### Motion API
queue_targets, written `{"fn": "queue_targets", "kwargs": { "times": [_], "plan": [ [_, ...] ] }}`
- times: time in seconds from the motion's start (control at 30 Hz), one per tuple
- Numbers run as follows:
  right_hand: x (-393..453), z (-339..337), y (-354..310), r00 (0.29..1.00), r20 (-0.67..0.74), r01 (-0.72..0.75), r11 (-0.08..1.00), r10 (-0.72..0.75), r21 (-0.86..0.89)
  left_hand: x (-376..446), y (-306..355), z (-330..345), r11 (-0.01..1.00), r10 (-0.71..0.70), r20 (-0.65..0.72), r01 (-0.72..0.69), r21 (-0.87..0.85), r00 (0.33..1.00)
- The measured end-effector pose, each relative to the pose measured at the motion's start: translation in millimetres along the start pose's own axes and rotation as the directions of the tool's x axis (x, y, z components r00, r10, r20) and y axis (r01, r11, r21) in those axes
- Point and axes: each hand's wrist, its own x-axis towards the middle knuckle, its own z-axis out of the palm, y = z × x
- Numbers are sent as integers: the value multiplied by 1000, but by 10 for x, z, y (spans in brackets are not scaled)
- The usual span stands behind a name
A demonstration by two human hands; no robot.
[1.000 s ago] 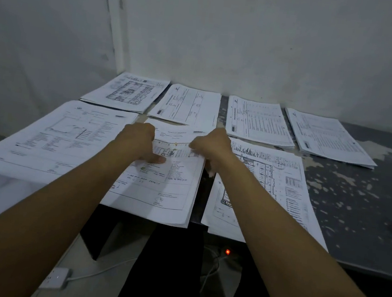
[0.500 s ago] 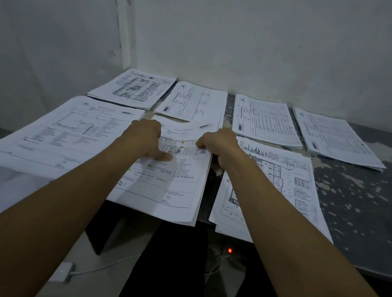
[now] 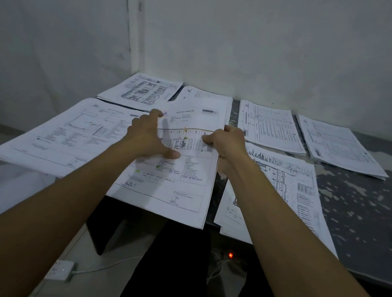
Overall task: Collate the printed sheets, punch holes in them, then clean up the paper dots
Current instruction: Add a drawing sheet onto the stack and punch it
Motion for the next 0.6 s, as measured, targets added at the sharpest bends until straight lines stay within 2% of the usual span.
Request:
{"fn": "queue_targets", "kwargs": {
  "times": [0.1,0.17,0.23,0.47,0.6],
  "plan": [
    [-5,-34,-108,999,31,30,998,-32,63,-30,49,-113,937,-66,-131,16,-350,989],
    [-19,-45,-201,997,43,61,993,-66,104,-46,81,-215,815,-141,-224,-16,-579,964],
    [-39,-51,-315,992,49,106,985,-113,140,-46,116,-366,713,-189,-285,-69,-698,940],
    [-128,-72,-760,935,3,343,909,-354,235,-85,344,-894,650,-101,-547,-361,-669,831],
    [-236,-115,-912,883,13,445,848,-468,287,-216,365,-987,566,-64,-588,-456,-687,806]
  ]
}}
